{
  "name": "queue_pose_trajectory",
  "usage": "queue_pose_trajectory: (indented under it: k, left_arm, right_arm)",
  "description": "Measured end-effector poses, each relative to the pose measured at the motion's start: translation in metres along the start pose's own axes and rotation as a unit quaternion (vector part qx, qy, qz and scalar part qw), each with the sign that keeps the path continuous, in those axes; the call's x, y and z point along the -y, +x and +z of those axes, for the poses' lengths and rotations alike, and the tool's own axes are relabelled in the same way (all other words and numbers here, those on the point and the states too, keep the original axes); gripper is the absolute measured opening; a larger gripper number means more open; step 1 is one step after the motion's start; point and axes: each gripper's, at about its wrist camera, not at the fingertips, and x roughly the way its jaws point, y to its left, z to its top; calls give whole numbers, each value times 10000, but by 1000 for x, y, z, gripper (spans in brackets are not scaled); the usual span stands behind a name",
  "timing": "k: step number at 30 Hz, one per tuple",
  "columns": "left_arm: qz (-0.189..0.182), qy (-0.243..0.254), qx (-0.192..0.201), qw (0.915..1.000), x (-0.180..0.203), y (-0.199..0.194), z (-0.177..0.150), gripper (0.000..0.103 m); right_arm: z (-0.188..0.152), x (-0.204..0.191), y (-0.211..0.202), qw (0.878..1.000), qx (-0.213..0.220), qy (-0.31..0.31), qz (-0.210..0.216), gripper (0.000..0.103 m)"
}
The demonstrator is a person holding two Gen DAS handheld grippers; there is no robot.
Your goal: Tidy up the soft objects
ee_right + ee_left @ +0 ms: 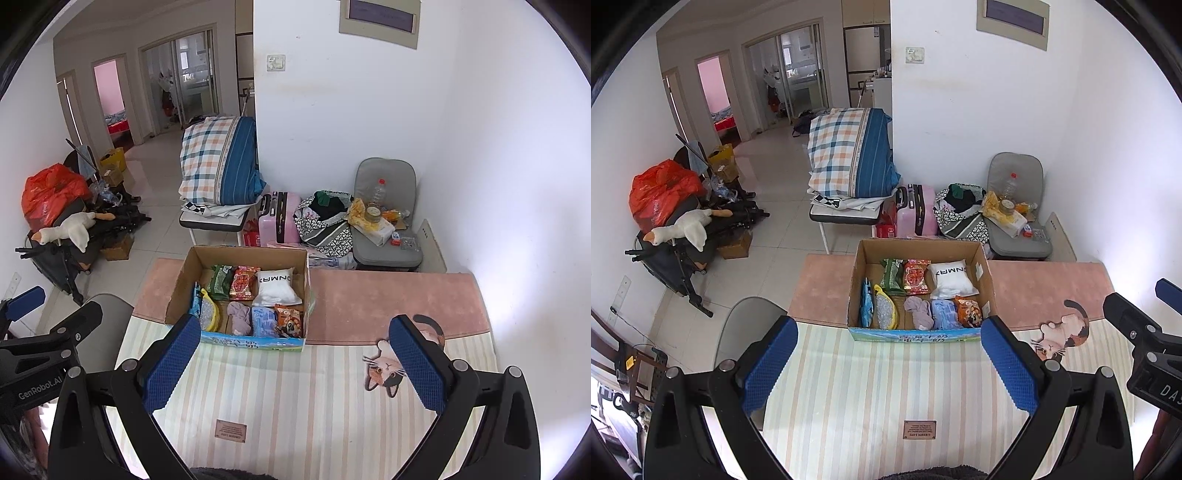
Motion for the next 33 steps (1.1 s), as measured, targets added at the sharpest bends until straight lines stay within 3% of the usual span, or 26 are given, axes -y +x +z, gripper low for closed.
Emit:
queue_pose_trajectory:
  k: [33]
  left_arm:
    - [-37,1,-14,10000,-2,-2,4,102]
  right_arm:
    - [-2,5,3,10000,15,-34,-30,103]
